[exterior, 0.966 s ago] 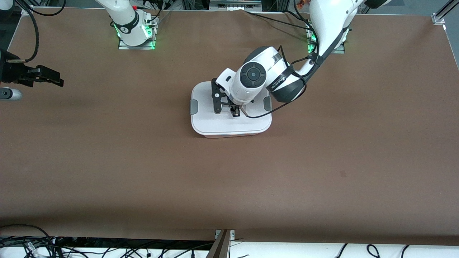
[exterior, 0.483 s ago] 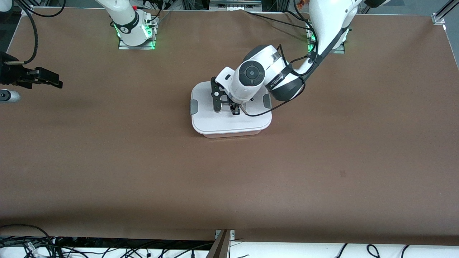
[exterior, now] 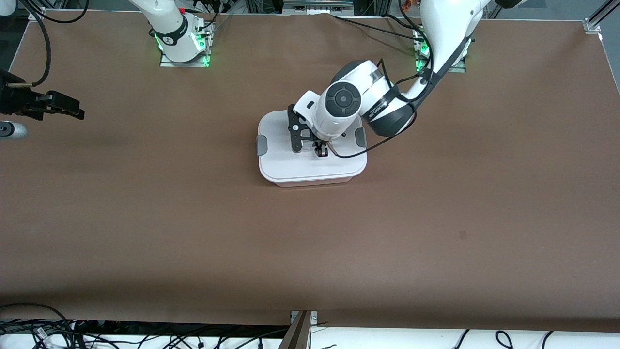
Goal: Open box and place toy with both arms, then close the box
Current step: 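Open the left gripper and lift it off the lid handle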
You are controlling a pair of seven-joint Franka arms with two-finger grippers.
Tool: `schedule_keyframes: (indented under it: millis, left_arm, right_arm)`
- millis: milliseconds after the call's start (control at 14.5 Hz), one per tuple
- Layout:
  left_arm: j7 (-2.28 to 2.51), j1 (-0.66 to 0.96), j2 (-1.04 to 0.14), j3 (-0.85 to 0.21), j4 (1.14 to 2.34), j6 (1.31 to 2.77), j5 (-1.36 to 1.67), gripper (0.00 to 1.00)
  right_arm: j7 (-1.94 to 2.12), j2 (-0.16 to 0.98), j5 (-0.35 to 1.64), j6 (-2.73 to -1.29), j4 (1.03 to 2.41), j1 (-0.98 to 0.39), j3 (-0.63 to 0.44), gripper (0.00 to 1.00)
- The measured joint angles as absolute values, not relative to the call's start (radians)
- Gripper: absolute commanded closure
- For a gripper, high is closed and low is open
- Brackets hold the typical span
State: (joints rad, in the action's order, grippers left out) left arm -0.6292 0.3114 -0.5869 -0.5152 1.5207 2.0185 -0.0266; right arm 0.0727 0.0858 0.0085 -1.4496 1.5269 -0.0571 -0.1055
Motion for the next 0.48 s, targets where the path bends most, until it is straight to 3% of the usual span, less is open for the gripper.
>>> schedule_keyframes:
  millis: [276, 483]
  left_arm:
    - [-0.525, 0.273, -0.437, -0.508, 1.516, 1.885, -0.027, 0.0]
    - [-0.48, 0.145, -0.332, -0.503, 1.515, 1.808, -0.029, 0.0]
  right_arm:
    - [0.073, 0.086, 0.008, -1.45, 1.526, -0.057, -0.105, 0.0]
    - [0.073, 0.086, 0.009, -1.45, 1.526, -0.057, -0.104, 0.0]
